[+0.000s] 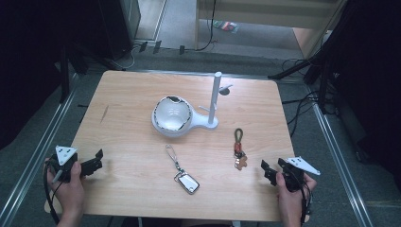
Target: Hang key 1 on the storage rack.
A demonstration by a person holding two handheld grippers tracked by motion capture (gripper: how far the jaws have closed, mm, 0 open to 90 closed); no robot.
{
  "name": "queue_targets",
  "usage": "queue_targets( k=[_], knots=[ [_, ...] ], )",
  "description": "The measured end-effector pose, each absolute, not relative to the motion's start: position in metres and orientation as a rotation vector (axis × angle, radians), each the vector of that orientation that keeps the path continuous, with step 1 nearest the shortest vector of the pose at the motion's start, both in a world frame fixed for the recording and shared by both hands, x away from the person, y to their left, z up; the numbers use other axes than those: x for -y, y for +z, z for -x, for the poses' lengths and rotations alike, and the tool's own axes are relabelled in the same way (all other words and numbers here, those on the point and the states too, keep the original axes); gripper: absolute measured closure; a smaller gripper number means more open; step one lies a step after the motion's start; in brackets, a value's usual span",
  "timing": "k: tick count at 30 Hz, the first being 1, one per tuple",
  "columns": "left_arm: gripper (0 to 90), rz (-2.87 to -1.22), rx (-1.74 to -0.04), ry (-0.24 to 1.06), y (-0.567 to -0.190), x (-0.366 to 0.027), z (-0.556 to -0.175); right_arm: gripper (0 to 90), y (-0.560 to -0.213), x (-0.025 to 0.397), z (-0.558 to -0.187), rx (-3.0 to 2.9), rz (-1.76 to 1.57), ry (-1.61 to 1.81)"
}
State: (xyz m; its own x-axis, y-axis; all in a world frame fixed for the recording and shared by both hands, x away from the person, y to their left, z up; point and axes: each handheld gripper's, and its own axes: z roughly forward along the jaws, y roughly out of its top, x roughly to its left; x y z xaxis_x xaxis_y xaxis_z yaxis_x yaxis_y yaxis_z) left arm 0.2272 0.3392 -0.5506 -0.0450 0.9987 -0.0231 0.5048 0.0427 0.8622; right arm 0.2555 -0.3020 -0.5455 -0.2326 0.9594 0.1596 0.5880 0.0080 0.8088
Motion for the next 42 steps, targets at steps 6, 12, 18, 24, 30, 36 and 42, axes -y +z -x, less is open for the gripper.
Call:
queue_targets(
  k=[6,12,18,24,30,36,42],
  knots=[
    [0.4,-1.535,-1.638,0.875,-0.551,-0.341,-0.228,26.1,-0.541,0.292,-0.252,-1.921,-1.525,1.068],
    [0.4,-1.492,-1.571,0.944,-0.55,-0.34,-0.224,24.8,-0.526,0.278,-0.255,-1.989,-1.517,1.009],
    [0.5,-1.499,-1.562,0.955,-0.55,-0.338,-0.224,23.3,-0.506,0.265,-0.264,-2.044,-1.518,0.924],
    [0.5,-1.486,-1.566,0.976,-0.55,-0.337,-0.224,20.7,-0.494,0.253,-0.282,-2.099,-1.545,0.788],
    [0.5,-1.419,-1.61,1.001,-0.55,-0.339,-0.224,20.1,-0.484,0.24,-0.31,-2.166,-1.603,0.742],
    [0.5,-1.466,-1.615,1.04,-0.55,-0.334,-0.226,23.6,-0.465,0.226,-0.345,-2.209,-1.647,0.7],
    [0.5,-1.483,-1.647,0.951,-0.55,-0.34,-0.232,22.2,-0.464,0.218,-0.359,-2.252,-1.649,0.685]
  ],
)
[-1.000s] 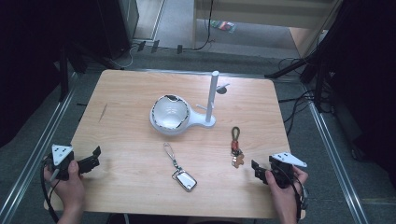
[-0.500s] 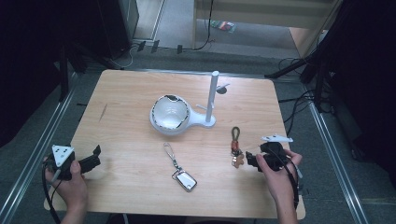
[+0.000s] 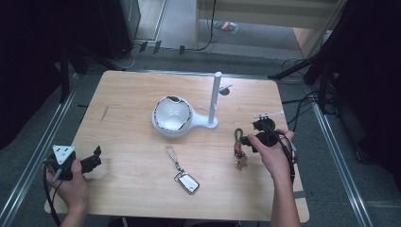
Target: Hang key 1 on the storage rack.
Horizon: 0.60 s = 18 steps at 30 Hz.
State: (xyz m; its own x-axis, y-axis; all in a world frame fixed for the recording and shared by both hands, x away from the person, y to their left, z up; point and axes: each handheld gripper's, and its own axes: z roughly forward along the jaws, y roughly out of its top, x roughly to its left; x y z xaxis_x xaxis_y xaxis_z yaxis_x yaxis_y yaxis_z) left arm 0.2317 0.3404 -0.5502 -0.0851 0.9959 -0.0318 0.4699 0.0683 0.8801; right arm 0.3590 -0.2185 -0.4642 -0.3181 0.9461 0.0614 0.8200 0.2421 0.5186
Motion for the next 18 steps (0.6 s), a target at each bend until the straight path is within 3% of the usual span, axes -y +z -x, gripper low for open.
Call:
queue_targets(
  k=[3,11,15,18],
  knots=[
    [0.5,-1.511,-1.636,0.96,-0.55,-0.338,-0.233,25.3,-0.469,0.214,-0.364,-2.279,-1.645,0.664],
    [0.5,-1.556,-1.631,0.963,-0.55,-0.335,-0.236,20.3,-0.481,0.211,-0.368,-2.3,-1.719,0.661],
    [0.5,-1.554,-1.632,0.946,-0.55,-0.336,-0.237,35.5,-0.488,0.218,-0.369,-2.247,-1.788,0.681],
    [0.5,-1.564,-1.626,0.942,-0.55,-0.336,-0.238,35.4,-0.49,0.217,-0.368,-2.263,-1.793,0.707]
  ],
)
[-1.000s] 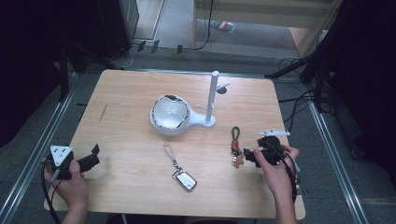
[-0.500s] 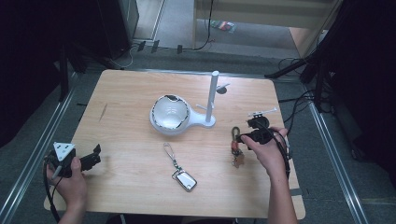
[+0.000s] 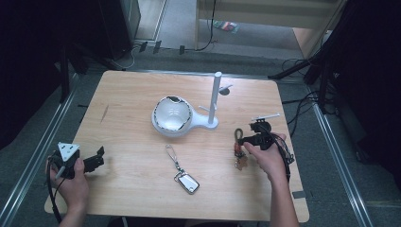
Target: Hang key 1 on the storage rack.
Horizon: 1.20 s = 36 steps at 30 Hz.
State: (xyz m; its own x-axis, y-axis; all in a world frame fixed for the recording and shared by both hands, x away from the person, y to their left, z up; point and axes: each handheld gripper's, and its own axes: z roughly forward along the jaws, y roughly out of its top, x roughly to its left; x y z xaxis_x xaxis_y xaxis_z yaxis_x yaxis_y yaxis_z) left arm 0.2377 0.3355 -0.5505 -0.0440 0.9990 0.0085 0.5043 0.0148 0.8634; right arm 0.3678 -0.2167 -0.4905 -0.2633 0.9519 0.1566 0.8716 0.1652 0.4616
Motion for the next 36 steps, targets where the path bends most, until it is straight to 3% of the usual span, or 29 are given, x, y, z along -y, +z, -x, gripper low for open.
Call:
queue_targets(
  k=[5,7,8,20,28,36],
  knots=[
    [0.5,-1.579,-1.622,0.935,-0.55,-0.335,-0.239,36.9,-0.499,0.212,-0.365,-2.262,-1.806,0.703],
    [0.5,-1.578,-1.623,0.926,-0.55,-0.335,-0.239,39.0,-0.502,0.21,-0.364,-2.28,-1.818,0.699],
    [0.6,-1.575,-1.619,0.923,-0.551,-0.336,-0.239,45.2,-0.504,0.209,-0.364,-2.284,-1.848,0.682],
    [0.6,-1.593,-1.61,0.92,-0.551,-0.335,-0.24,54.8,-0.512,0.21,-0.364,-2.275,-1.943,0.716],
    [0.6,-1.597,-1.597,0.924,-0.551,-0.333,-0.24,73.6,-0.513,0.202,-0.362,-2.286,-1.924,0.696],
    [0.6,-1.593,-1.597,0.92,-0.551,-0.334,-0.24,78.0,-0.515,0.196,-0.357,-2.252,-1.872,0.685]
  ],
)
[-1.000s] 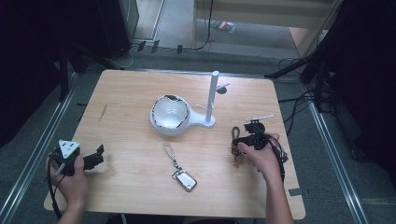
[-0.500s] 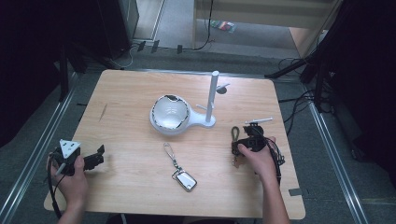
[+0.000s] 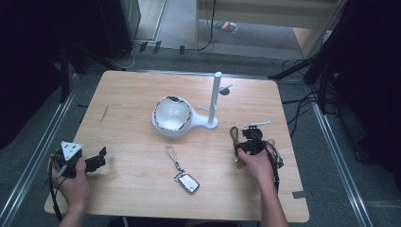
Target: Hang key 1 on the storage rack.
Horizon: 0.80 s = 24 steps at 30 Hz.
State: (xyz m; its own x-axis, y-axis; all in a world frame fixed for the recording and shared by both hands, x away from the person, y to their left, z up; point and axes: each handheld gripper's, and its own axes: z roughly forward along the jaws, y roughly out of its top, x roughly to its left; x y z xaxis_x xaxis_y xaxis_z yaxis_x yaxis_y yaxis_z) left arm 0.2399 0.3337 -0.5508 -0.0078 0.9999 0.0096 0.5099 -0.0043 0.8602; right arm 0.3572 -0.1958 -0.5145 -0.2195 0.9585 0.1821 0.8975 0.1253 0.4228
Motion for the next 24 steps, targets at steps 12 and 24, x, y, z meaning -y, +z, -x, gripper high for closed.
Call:
queue_targets(
  k=[12,24],
  knots=[
    [0.6,-1.592,-1.597,0.903,-0.55,-0.335,-0.24,80.9,-0.506,0.189,-0.348,-2.128,-1.735,0.754],
    [0.6,-1.591,-1.601,0.903,-0.55,-0.335,-0.24,80.9,-0.489,0.19,-0.34,-1.919,-1.629,0.929]
  ],
)
